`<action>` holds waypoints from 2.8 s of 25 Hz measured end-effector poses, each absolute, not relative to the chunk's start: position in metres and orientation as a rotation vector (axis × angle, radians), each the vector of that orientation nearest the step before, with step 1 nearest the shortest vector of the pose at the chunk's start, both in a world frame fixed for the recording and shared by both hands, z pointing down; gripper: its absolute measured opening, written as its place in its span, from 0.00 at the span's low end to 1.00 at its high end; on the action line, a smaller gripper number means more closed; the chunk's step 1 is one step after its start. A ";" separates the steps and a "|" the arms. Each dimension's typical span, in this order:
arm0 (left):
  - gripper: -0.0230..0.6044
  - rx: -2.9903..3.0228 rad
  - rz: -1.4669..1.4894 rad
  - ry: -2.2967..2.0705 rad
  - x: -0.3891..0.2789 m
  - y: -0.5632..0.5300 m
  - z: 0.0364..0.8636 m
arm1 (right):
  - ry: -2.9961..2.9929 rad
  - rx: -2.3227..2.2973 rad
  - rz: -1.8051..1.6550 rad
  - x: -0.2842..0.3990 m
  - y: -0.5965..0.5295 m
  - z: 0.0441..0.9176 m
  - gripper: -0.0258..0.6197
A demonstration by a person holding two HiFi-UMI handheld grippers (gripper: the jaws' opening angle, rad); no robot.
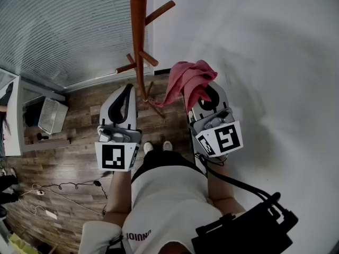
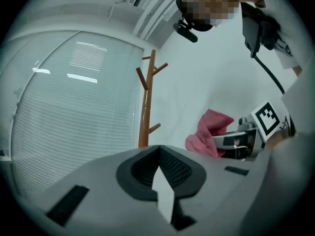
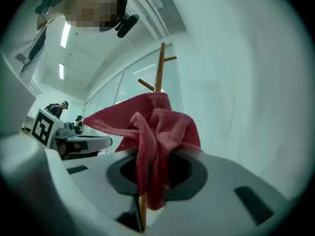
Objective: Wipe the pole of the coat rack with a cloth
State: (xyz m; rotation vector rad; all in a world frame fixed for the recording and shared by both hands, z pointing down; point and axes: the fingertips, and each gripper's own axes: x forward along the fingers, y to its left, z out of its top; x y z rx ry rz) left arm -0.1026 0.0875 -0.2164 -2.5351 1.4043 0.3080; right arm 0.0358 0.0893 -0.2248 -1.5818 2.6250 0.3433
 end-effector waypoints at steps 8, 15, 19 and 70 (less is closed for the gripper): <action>0.06 -2.540 0.304 1.412 -0.103 0.090 -0.218 | 2.637 -1.582 0.339 0.034 0.091 -0.225 0.17; 0.06 -2.557 0.295 1.433 -0.104 0.093 -0.211 | 2.654 -1.562 0.317 0.031 0.096 -0.219 0.17; 0.06 -2.567 0.278 1.458 -0.102 0.101 -0.202 | 2.683 -1.544 0.283 0.031 0.104 -0.207 0.17; 0.06 -2.713 0.061 1.372 -0.068 -0.102 0.243 | 2.886 -1.333 0.049 0.049 -0.100 0.295 0.17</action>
